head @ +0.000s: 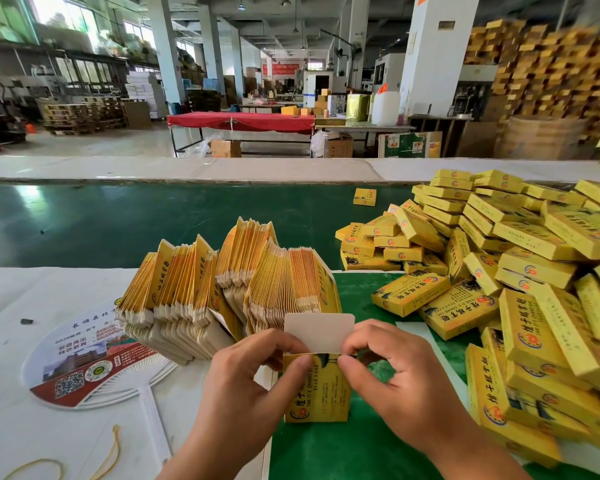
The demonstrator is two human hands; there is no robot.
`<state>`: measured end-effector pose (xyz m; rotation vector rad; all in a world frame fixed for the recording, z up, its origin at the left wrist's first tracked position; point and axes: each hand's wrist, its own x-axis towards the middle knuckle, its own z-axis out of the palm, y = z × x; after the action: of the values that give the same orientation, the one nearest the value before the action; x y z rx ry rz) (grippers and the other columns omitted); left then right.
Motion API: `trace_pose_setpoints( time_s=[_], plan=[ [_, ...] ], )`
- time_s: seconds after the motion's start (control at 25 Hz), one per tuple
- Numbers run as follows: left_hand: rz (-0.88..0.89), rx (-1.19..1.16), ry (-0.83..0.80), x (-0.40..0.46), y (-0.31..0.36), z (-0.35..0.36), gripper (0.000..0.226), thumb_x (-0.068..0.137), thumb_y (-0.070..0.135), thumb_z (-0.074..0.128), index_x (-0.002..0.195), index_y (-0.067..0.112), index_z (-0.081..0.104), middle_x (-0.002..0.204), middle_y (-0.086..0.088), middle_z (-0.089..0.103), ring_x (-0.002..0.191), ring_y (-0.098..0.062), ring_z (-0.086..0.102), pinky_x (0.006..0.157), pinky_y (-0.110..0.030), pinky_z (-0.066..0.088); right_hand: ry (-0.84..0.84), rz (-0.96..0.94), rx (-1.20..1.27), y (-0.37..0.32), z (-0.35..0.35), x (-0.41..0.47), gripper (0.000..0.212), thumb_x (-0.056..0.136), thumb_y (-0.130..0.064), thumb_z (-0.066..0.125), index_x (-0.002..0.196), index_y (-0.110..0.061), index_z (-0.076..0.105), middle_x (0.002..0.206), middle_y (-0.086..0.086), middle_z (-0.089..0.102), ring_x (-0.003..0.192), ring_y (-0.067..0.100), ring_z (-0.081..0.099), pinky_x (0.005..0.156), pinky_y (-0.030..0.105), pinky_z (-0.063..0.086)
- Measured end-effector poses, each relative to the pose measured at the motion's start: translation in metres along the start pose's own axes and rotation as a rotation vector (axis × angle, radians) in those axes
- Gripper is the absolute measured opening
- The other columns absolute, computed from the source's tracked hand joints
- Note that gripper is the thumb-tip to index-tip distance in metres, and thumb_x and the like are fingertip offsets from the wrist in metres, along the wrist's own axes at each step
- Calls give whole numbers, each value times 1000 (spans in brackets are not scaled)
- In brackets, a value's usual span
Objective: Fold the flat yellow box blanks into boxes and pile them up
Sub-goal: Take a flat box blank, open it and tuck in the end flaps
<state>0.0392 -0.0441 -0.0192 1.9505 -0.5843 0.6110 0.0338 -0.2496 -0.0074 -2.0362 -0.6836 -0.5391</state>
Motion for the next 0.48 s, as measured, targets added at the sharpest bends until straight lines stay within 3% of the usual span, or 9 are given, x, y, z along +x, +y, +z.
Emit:
trace_pose_setpoints(
  time_s=[0.12,0.2,0.28,0.36,0.48],
  plan=[
    [11,-60,15,-2,0,2,9,84,36,65,81,29,68,80,11,69,77,-14,65,65,-22,51,23,-18,16,1,2,0,11,89,-29,62,80,-23,63,75,-13,60,73,9,60,63,13,45],
    [-59,-212,38,-4,0,4,11,81,34,68,91,29,66,85,3,69,80,-19,65,70,-33,56,65,69,113,1,5,-3,11,85,-38,65,93,-32,59,81,-12,66,78,11,65,67,18,52],
    [-162,-385,50,-6,-1,6,36,76,33,73,109,30,59,90,-6,71,85,-27,65,77,-44,56,84,179,237,1,6,-5,37,79,-46,68,112,-45,51,89,-11,71,83,13,68,73,24,57],
    [-217,-468,21,-5,-3,5,53,72,33,75,121,36,54,95,-9,73,91,-28,68,83,-45,56,61,205,258,2,7,-5,57,78,-47,68,130,-53,44,93,-11,73,86,13,69,77,20,56],
    [-191,-429,-41,-2,-4,3,43,75,33,72,116,40,63,102,-4,72,96,-22,67,84,-40,57,20,148,268,2,5,-4,43,82,-42,66,125,-48,59,97,-13,72,90,10,69,74,17,55]
  ],
)
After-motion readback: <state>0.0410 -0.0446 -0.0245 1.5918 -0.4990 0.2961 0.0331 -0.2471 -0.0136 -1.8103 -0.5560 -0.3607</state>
